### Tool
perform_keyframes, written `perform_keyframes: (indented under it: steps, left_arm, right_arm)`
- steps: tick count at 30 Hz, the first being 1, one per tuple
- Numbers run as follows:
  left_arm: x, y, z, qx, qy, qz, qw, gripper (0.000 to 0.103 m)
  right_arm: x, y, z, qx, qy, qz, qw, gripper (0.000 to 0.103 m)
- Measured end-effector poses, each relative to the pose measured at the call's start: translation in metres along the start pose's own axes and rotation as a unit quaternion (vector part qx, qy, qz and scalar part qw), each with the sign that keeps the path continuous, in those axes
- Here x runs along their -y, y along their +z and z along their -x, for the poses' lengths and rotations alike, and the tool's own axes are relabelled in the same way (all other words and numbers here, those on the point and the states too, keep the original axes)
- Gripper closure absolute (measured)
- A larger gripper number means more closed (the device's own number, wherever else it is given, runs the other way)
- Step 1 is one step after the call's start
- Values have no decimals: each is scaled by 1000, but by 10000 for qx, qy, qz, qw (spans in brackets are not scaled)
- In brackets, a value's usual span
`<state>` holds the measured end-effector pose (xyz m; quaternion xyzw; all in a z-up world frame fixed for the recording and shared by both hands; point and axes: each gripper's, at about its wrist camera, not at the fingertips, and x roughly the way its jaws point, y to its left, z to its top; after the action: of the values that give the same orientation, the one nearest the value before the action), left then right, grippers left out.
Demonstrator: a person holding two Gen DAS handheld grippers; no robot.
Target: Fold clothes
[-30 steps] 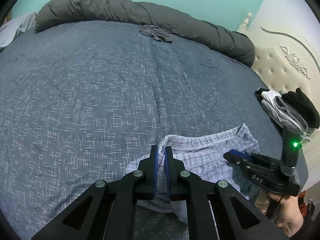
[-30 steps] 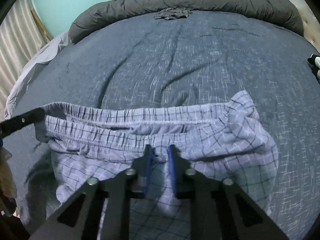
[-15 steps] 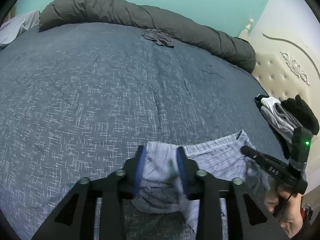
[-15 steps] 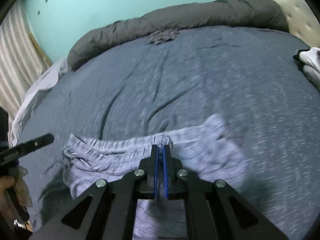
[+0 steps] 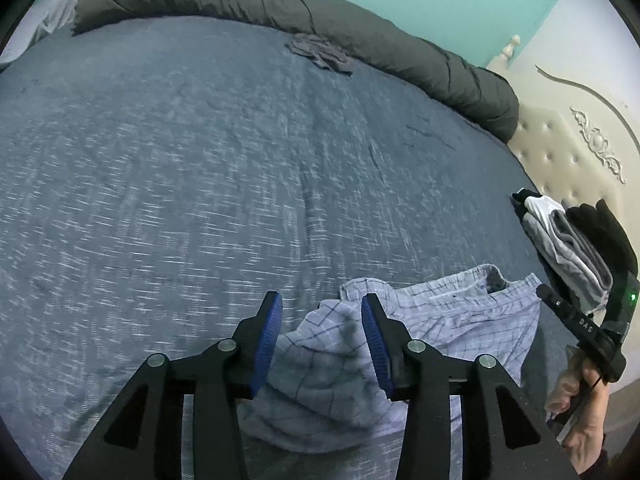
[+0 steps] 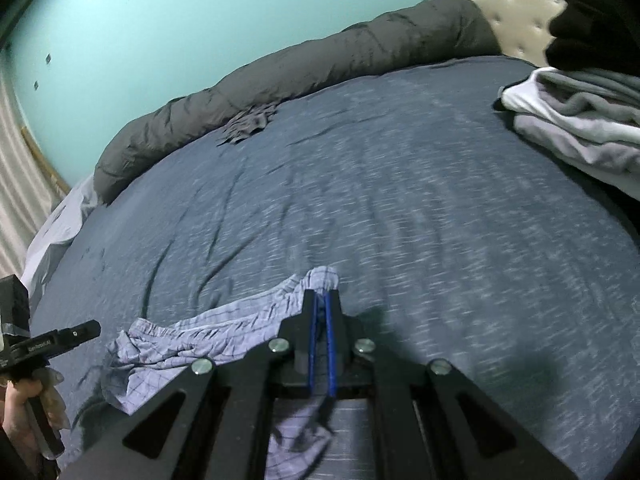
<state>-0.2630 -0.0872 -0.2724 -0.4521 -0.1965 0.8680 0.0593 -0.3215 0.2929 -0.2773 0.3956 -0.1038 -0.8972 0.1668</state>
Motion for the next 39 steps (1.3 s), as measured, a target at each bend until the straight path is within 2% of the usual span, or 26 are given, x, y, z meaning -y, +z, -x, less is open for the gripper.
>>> perform_keyframes:
  steps: [9, 16, 19, 21, 22, 23, 25, 27, 31, 36, 39]
  left_arm:
    - [25, 6, -32, -268, -303, 29, 9992, 55]
    - [31, 3, -57, -566, -424, 87, 9975, 55]
    - [32, 2, -57, -546, -492, 59, 9973, 57]
    - [32, 2, -56, -513, -522, 30, 9973, 71]
    - [33, 2, -55, -497, -537, 15, 9973, 83]
    - [33, 2, -55, -480, -551, 0, 9973, 92]
    - [34, 1, -53, -447, -581, -29, 9973, 95]
    - [39, 4, -38, -227, -583, -133, 9980, 96]
    - [56, 10, 22, 484, -501, -489, 9964, 96]
    - [77, 16, 96, 1347, -404, -899, 9860, 96]
    - [86, 21, 141, 1702, -401, -962, 9799, 96]
  right_arm:
    - [34, -1, 8, -13, -106, -142, 9998, 99]
    - [44, -3, 4, -79, 16, -213, 9997, 99]
    - [43, -4, 3, -98, 58, -197, 9997, 99]
    - [42, -4, 2, -98, 86, -194, 9997, 99]
    - [42, -3, 2, -91, 103, -198, 9997, 99]
    - [42, -3, 2, -84, 119, -201, 9997, 99]
    - [40, -1, 3, -48, 160, -205, 9997, 99]
    - [34, 4, 10, 76, 241, -163, 9995, 99]
    - [14, 17, 34, 441, 452, 12, 9980, 99]
    - [-15, 37, 79, 893, 744, 201, 9930, 99]
    - [-30, 47, 105, 1066, 894, 350, 9897, 99]
